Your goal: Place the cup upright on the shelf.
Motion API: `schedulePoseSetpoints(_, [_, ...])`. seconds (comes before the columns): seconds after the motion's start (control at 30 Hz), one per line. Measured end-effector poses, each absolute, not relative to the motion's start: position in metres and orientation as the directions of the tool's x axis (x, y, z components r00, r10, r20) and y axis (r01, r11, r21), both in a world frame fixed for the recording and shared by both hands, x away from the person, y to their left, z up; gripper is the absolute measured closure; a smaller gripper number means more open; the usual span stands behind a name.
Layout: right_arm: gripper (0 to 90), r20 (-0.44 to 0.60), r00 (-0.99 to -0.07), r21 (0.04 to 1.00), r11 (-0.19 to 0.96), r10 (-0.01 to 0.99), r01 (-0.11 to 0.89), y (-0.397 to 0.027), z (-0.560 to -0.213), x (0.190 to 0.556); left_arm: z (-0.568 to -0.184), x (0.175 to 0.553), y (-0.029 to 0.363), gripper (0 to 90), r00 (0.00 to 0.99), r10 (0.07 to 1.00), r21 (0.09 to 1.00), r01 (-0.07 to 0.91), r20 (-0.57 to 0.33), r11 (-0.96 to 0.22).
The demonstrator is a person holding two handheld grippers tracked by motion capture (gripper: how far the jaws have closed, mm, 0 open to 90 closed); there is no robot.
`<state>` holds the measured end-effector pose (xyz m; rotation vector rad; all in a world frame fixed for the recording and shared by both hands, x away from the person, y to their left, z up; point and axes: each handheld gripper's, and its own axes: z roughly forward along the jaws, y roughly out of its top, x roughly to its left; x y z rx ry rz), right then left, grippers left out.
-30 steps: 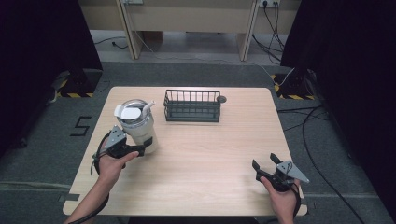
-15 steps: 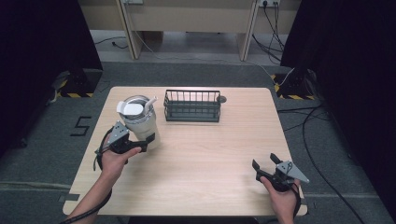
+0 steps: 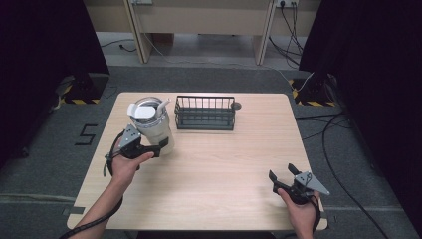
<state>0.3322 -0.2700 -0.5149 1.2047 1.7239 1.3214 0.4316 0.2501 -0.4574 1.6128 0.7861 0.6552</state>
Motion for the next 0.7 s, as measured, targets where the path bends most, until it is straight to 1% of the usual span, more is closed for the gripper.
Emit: schedulePoseSetpoints(0.7, [20.3, 0.055, -0.368, 0.958, 0.055, 0.928, 0.282, -0.271, -0.515, 0.332, -0.444, 0.454, 0.238, 10.9, 0.623, 0.782, 0.987, 0.125, 0.0, -0.1])
